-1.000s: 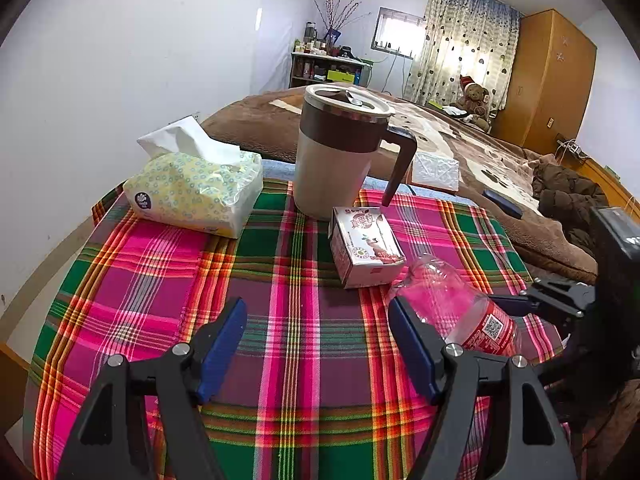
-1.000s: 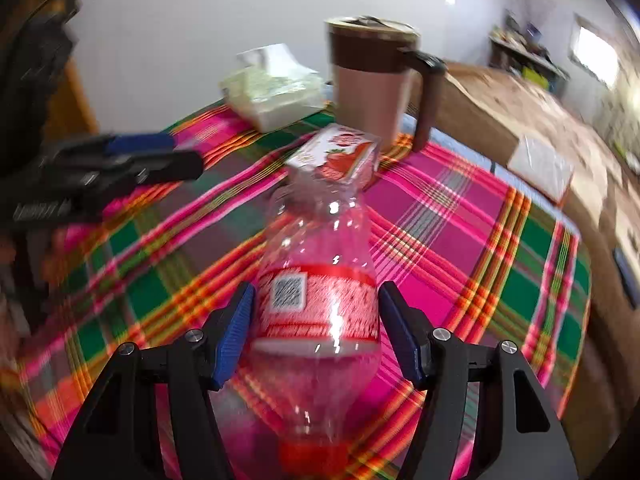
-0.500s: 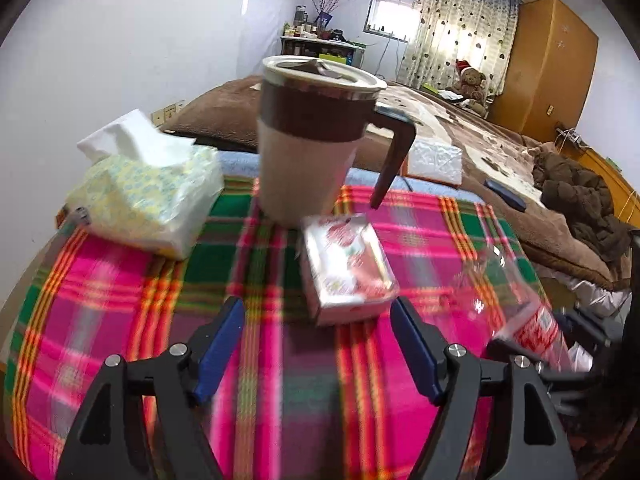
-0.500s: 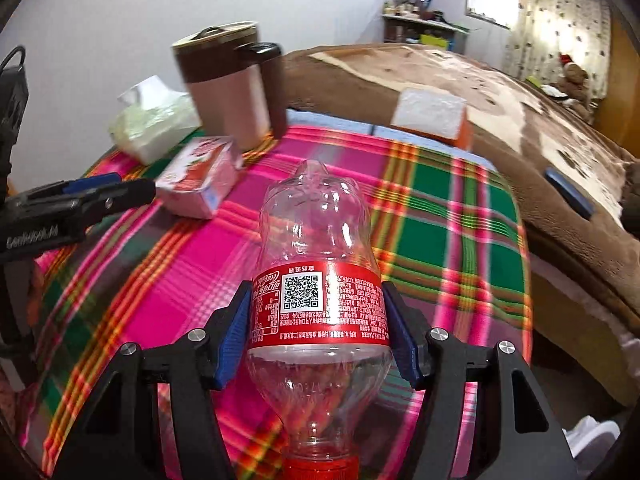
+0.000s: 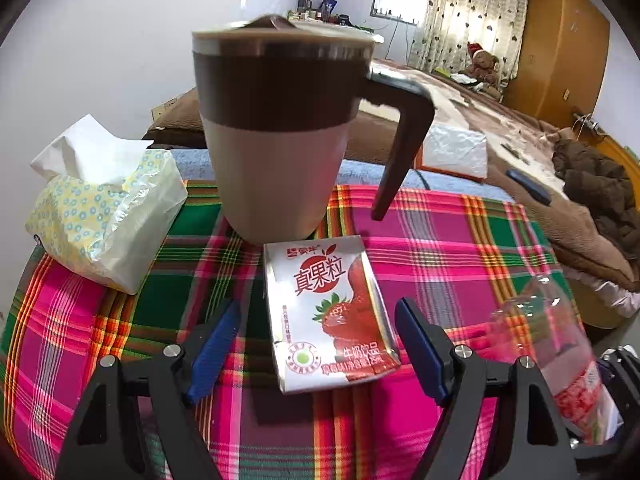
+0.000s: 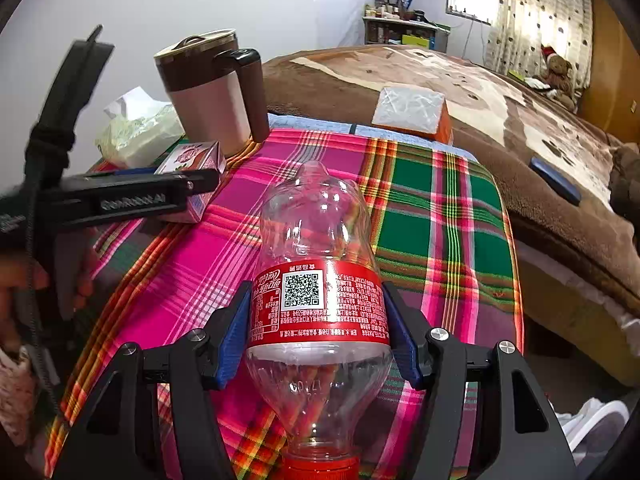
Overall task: Collect trash
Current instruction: 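Close the left gripper on the strawberry milk carton and lift it, then carry the carton in the left gripper and bottle in the right gripper over the wastebasket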
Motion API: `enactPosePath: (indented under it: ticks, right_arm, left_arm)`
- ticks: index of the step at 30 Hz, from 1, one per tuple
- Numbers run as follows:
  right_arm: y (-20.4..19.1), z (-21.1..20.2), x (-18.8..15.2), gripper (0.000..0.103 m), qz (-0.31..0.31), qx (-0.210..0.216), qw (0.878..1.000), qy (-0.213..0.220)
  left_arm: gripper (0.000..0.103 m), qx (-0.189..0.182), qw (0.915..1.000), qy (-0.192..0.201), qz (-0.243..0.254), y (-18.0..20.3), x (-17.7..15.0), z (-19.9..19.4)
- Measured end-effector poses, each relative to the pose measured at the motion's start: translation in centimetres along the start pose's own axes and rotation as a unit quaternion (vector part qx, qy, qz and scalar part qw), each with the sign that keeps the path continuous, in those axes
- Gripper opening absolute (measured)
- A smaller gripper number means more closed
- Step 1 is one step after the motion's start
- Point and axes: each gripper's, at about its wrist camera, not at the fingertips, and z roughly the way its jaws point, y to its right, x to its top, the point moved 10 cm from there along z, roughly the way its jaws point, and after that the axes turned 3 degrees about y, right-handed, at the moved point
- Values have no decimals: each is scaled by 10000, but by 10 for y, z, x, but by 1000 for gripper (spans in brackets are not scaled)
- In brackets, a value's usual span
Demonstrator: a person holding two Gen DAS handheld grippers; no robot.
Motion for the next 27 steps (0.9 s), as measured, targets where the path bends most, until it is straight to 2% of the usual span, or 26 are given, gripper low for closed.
enactPosePath:
  ticks: [4, 6, 8, 10, 19, 27]
  right_arm:
    - [2, 2, 0, 63, 72, 20, 10000, 34]
    - [1, 1, 0, 63, 80, 21, 10000, 43]
    - [1, 1, 0, 63, 67, 24, 10000, 58]
    - [2, 1, 0, 63, 82, 22, 9999, 74]
    - [-2, -3, -3, 63, 27, -6, 9999, 101]
    - [-4, -24, -12, 63, 159, -50, 9997, 173]
  left_arm:
    - [81, 97, 10000, -6, 14, -2, -1, 4]
    - [72, 110, 9999, -45, -2, -2, -2, 6]
    - [70, 117, 9999, -50, -46, -2, -3, 6]
    - [59, 135, 9999, -7, -37, -3, -2, 4]
    - [58, 33, 9999, 84, -52, 2, -8, -13]
    - [58, -83, 9998, 190, -4, 9, -24, -50]
